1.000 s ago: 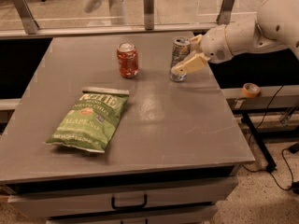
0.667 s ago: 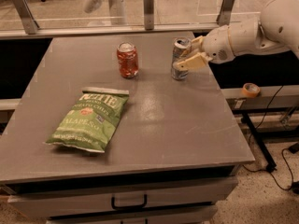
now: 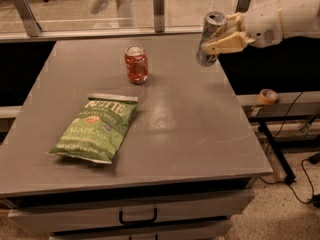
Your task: Pick redbull can
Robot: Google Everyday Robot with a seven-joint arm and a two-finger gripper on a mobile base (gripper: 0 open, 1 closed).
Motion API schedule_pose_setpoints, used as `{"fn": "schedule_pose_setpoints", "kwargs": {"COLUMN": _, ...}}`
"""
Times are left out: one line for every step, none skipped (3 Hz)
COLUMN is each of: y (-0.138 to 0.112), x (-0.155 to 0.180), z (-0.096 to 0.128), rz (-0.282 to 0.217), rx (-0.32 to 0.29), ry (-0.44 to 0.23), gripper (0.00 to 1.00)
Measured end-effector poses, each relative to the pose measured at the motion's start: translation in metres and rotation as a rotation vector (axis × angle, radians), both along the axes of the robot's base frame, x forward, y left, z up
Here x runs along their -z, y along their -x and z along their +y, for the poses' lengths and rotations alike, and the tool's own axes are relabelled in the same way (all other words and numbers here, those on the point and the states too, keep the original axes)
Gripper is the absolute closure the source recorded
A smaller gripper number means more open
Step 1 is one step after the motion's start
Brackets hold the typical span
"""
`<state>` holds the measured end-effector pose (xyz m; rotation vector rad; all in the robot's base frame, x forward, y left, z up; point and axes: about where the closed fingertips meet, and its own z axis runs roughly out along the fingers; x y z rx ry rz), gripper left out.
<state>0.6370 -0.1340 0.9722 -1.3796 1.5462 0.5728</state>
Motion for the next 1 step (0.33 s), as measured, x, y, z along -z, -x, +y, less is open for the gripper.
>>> {"fn": "schedule_pose_setpoints", "kwargs": {"y": 0.0029, "x": -0.0016, "z": 0.0022, "rz": 0.002, "rx": -0.016, "ry": 0.001, "gripper": 1.0}}
